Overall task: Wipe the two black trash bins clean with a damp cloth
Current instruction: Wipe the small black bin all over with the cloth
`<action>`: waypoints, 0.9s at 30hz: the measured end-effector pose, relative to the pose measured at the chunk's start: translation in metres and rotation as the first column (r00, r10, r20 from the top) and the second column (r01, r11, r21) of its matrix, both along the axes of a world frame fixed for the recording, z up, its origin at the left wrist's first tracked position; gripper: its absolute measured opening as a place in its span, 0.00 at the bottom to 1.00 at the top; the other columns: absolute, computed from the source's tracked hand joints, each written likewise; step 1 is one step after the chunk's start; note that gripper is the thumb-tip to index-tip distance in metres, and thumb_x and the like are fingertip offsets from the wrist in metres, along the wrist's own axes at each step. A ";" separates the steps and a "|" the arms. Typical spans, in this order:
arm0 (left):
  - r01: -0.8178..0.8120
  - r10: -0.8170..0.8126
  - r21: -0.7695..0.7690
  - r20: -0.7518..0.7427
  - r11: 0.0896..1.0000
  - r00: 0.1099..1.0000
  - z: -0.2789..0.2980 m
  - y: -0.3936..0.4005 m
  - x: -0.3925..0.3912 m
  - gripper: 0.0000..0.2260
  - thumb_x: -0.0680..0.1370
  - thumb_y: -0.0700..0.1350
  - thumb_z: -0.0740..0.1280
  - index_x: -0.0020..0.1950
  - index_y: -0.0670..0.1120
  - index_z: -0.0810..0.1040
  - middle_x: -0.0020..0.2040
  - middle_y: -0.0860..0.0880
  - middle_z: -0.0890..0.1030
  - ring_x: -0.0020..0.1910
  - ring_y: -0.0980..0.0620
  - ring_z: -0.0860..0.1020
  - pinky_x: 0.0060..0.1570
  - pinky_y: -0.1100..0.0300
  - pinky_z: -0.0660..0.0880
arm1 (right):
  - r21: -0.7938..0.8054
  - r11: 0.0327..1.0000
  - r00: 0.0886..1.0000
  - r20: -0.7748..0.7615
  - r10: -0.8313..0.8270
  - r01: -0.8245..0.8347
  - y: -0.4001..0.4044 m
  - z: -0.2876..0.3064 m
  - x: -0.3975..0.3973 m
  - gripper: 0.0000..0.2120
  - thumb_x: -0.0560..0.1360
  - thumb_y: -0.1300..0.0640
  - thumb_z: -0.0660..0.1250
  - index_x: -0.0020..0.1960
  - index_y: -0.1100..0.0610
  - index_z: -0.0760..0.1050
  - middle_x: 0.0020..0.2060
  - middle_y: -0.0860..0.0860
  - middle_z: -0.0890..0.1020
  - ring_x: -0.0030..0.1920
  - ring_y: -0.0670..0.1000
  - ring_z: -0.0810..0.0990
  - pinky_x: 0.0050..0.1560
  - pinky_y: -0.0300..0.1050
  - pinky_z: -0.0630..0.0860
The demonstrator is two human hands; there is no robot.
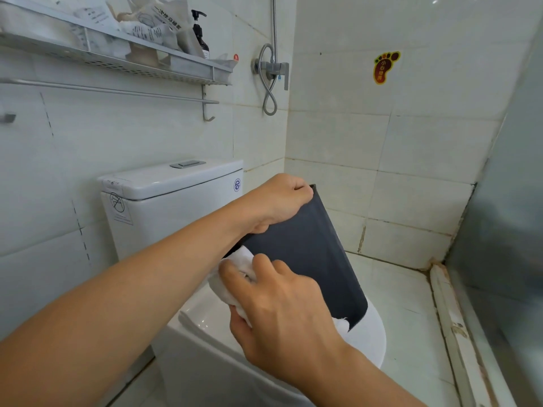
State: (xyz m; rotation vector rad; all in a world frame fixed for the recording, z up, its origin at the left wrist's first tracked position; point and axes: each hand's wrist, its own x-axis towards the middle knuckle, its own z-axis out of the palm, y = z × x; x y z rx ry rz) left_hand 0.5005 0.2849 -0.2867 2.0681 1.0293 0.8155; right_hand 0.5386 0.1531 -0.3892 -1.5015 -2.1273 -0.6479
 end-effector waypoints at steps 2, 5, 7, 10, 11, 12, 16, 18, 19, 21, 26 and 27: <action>-0.010 0.010 0.027 -0.001 1.000 1.000 -0.003 0.002 0.000 0.14 0.86 0.44 0.59 0.40 0.48 0.72 0.31 0.54 0.64 0.27 0.57 0.61 0.27 0.65 0.59 | 0.005 1.000 1.000 -0.017 -0.005 0.005 0.000 0.003 0.005 0.24 0.68 0.47 0.71 0.63 0.46 0.74 0.39 0.47 0.69 0.32 0.51 0.67 0.24 0.42 0.58; -0.035 0.035 0.067 0.009 0.997 0.999 -0.006 0.007 -0.001 0.12 0.85 0.44 0.59 0.43 0.47 0.74 0.27 0.57 0.64 0.25 0.58 0.60 0.24 0.66 0.58 | 0.016 0.997 0.991 -0.112 -0.073 0.076 0.003 0.013 0.019 0.24 0.69 0.48 0.69 0.65 0.46 0.75 0.39 0.46 0.64 0.32 0.50 0.68 0.22 0.44 0.63; -0.056 0.056 0.097 0.000 0.994 0.998 -0.005 0.007 -0.001 0.12 0.85 0.44 0.59 0.44 0.47 0.76 0.28 0.57 0.66 0.26 0.58 0.62 0.24 0.67 0.60 | 0.007 0.994 0.981 -0.160 -0.107 0.110 0.005 0.019 0.026 0.26 0.71 0.48 0.64 0.69 0.46 0.74 0.38 0.46 0.64 0.31 0.50 0.68 0.21 0.44 0.64; -0.089 0.087 0.084 0.028 0.992 0.996 -0.005 0.007 -0.001 0.11 0.85 0.43 0.58 0.46 0.45 0.76 0.31 0.53 0.67 0.30 0.54 0.63 0.27 0.65 0.61 | -0.031 0.999 0.991 -0.136 -0.017 0.013 0.005 0.016 0.026 0.23 0.72 0.47 0.63 0.67 0.45 0.74 0.38 0.45 0.64 0.32 0.49 0.66 0.24 0.43 0.61; -0.095 0.092 0.071 0.035 0.993 0.995 -0.005 0.008 -0.002 0.11 0.85 0.42 0.57 0.46 0.45 0.76 0.33 0.52 0.67 0.32 0.53 0.63 0.30 0.63 0.61 | -0.049 0.998 0.992 -0.122 0.023 -0.029 0.004 0.014 0.025 0.22 0.71 0.46 0.65 0.65 0.45 0.74 0.38 0.45 0.64 0.32 0.49 0.66 0.25 0.43 0.61; -0.099 0.097 0.058 0.036 0.993 0.995 -0.006 0.009 -0.003 0.11 0.85 0.43 0.57 0.45 0.46 0.75 0.33 0.52 0.67 0.33 0.53 0.63 0.32 0.60 0.61 | -0.062 0.996 0.993 -0.107 0.051 -0.058 0.003 0.012 0.024 0.21 0.71 0.46 0.66 0.64 0.44 0.74 0.38 0.44 0.64 0.32 0.49 0.66 0.25 0.43 0.62; -0.098 0.094 0.069 0.056 0.993 0.994 -0.008 0.011 -0.009 0.12 0.85 0.43 0.56 0.47 0.43 0.76 0.33 0.52 0.66 0.33 0.53 0.62 0.32 0.61 0.59 | -0.038 0.999 0.991 -0.131 0.012 -0.017 0.008 0.015 0.044 0.19 0.71 0.45 0.65 0.62 0.42 0.75 0.37 0.44 0.65 0.31 0.48 0.64 0.24 0.44 0.65; -0.070 0.063 0.115 0.062 0.991 0.996 -0.011 0.012 -0.012 0.12 0.86 0.42 0.57 0.51 0.37 0.77 0.33 0.53 0.65 0.30 0.57 0.62 0.27 0.67 0.59 | -0.013 0.996 0.978 -0.190 -0.085 0.084 0.014 0.017 0.067 0.19 0.72 0.42 0.64 0.62 0.41 0.75 0.37 0.43 0.68 0.30 0.48 0.66 0.25 0.43 0.66; -0.054 0.045 0.134 0.065 0.990 0.997 -0.013 0.014 -0.014 0.13 0.86 0.42 0.57 0.53 0.36 0.77 0.33 0.53 0.66 0.28 0.59 0.62 0.26 0.68 0.59 | -0.014 0.990 0.966 -0.220 -0.139 0.139 0.016 0.018 0.081 0.20 0.72 0.41 0.63 0.63 0.40 0.75 0.37 0.44 0.69 0.29 0.49 0.68 0.25 0.44 0.68; -0.018 0.009 0.145 0.060 0.989 0.998 -0.015 0.017 -0.019 0.13 0.87 0.44 0.58 0.54 0.36 0.78 0.35 0.51 0.68 0.31 0.58 0.63 0.29 0.69 0.61 | -0.035 0.971 0.932 -0.275 -0.235 0.235 0.017 0.019 0.106 0.21 0.72 0.40 0.61 0.65 0.37 0.74 0.38 0.45 0.71 0.31 0.52 0.74 0.27 0.46 0.72; 0.097 -0.107 0.165 0.050 0.981 0.993 -0.016 0.028 -0.036 0.12 0.87 0.44 0.59 0.54 0.47 0.83 0.50 0.41 0.85 0.49 0.49 0.82 0.53 0.52 0.76 | -0.025 0.965 0.879 -0.408 -0.248 0.261 0.013 0.019 0.132 0.21 0.73 0.42 0.64 0.65 0.37 0.75 0.38 0.45 0.73 0.34 0.51 0.76 0.31 0.47 0.76; 0.118 -0.132 0.169 0.073 0.979 0.989 -0.015 0.028 -0.039 0.12 0.88 0.43 0.60 0.55 0.47 0.84 0.51 0.43 0.86 0.51 0.47 0.84 0.56 0.51 0.79 | -0.012 0.969 0.880 -0.417 -0.229 0.246 0.012 0.020 0.133 0.21 0.73 0.41 0.63 0.66 0.37 0.75 0.38 0.45 0.73 0.34 0.50 0.76 0.31 0.47 0.76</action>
